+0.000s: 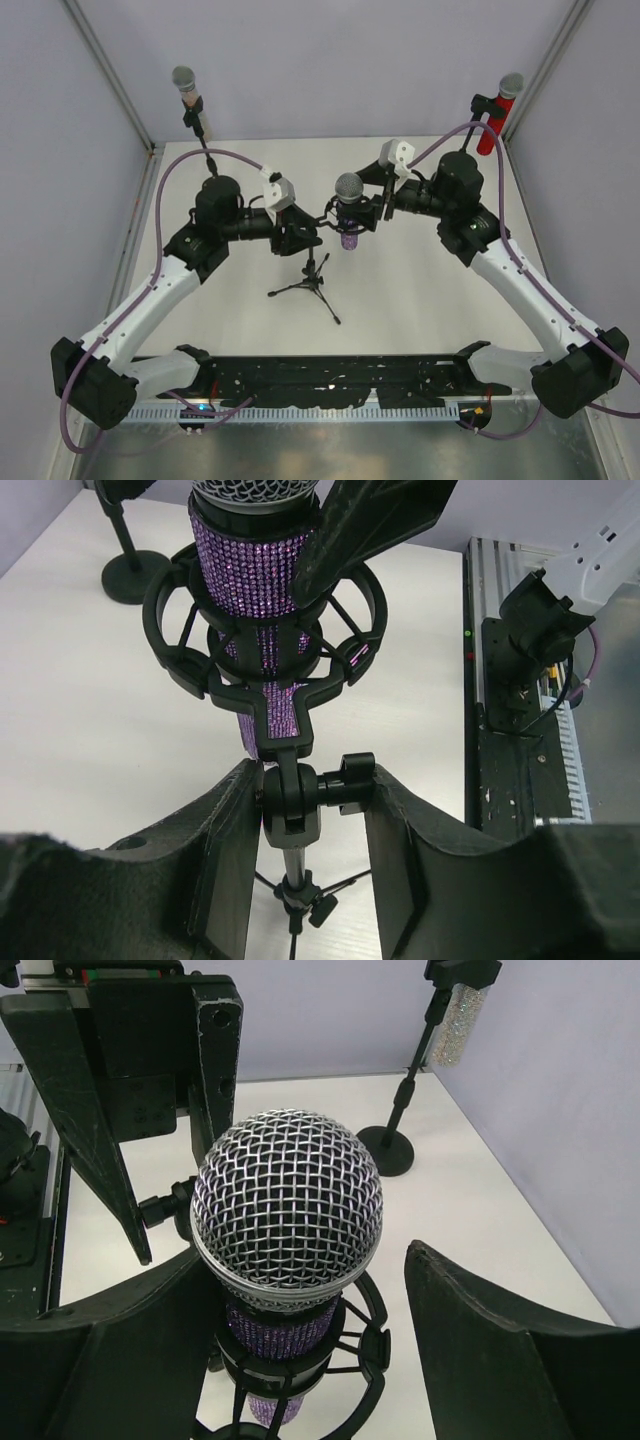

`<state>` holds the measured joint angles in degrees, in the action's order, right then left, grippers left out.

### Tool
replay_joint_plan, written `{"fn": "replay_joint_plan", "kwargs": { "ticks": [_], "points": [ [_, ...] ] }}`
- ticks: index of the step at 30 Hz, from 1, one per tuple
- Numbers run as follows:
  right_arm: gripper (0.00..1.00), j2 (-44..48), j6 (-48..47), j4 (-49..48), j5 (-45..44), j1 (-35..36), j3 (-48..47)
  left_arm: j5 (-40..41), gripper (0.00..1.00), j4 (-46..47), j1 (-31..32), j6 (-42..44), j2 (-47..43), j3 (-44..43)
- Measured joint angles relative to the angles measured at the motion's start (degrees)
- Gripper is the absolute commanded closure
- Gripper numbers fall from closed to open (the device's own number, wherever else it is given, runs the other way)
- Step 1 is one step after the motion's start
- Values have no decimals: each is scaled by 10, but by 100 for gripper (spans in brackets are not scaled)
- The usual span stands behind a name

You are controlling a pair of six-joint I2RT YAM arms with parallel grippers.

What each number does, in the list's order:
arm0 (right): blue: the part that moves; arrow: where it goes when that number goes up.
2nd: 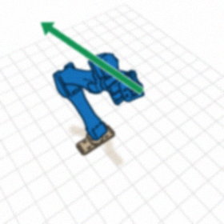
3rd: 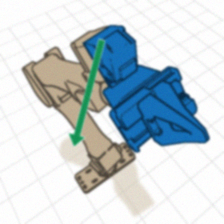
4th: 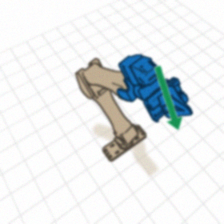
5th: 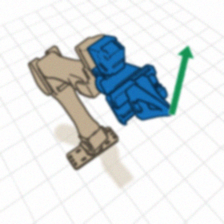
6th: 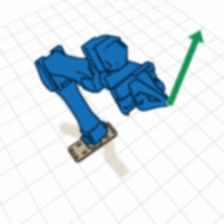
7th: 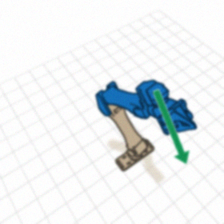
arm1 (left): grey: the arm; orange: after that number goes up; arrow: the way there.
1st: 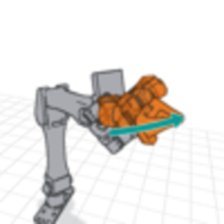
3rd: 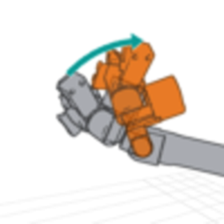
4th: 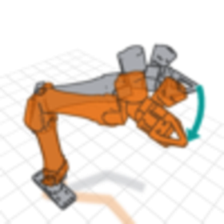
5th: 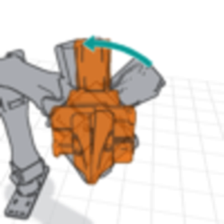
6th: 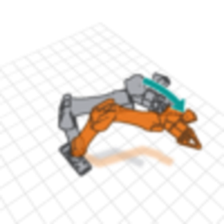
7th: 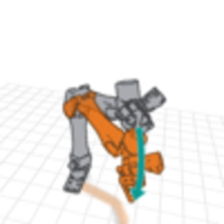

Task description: Remove the microphone from the stand

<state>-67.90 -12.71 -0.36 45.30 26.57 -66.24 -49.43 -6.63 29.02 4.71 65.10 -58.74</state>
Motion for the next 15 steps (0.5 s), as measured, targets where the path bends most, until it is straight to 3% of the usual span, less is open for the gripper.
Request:
{"fn": "replay_joint_plan", "kwargs": {
  "ticks": [4,6,15],
  "points": [
    [31,0,5,-22,0,0,26,2,61,27,1,-4,-8,19],
    [39,1,9,-27,3,2,34,6,63,38,1,-9,-18,31],
    [53,23,13,-31,5,7,38,12,63,56,1,-18,-27,45]
  ]
}}
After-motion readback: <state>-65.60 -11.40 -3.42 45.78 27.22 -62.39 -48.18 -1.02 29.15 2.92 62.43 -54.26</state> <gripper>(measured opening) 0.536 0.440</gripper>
